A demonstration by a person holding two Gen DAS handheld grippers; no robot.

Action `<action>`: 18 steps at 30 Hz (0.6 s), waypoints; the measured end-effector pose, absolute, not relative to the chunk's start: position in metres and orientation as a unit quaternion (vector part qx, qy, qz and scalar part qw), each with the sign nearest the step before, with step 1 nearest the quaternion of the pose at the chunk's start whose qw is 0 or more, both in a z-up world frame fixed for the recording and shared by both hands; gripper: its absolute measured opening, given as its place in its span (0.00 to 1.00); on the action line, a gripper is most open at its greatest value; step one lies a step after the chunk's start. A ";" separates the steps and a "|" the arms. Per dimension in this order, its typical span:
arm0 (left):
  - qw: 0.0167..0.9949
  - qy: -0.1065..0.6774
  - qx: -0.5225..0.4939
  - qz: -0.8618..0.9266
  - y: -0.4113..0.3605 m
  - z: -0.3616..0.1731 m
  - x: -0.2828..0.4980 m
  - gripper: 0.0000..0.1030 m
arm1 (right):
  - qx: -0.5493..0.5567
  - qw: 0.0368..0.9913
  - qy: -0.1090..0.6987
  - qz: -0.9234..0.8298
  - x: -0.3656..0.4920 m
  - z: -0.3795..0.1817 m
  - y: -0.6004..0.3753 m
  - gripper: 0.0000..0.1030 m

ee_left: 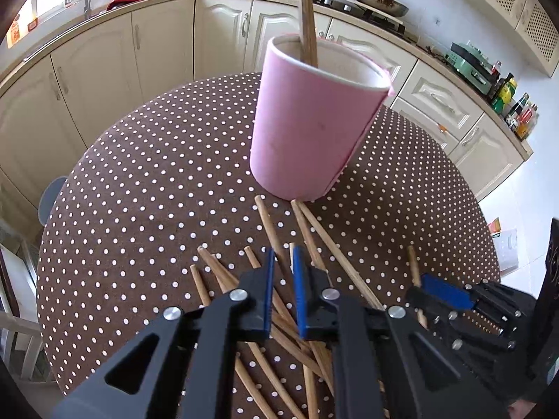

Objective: Organize utensils
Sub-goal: 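Grasp a chopstick with each gripper and drop both into the pink cup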

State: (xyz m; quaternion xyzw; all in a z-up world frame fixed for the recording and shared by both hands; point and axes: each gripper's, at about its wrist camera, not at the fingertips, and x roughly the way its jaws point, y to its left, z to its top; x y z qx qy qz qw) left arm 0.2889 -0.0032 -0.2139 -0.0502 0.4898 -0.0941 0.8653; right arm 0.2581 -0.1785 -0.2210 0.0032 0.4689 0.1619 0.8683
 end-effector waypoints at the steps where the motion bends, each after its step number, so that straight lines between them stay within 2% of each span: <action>1: 0.863 0.493 -0.052 -0.095 -0.004 -0.217 0.291 0.11 | 0.006 0.867 0.470 0.163 0.261 -0.222 -0.179 0.12; 4: 0.860 0.497 -0.057 -0.096 -0.006 -0.221 0.295 0.10 | 0.010 0.868 0.470 0.160 0.270 -0.221 -0.178 0.06; 11: 0.869 0.480 -0.059 -0.108 -0.009 -0.213 0.292 0.06 | 0.033 0.869 0.465 0.167 0.272 -0.218 -0.186 0.05; 18: 0.887 0.442 -0.066 -0.117 0.001 -0.182 0.274 0.06 | 0.048 0.880 0.435 0.183 0.263 -0.188 -0.196 0.05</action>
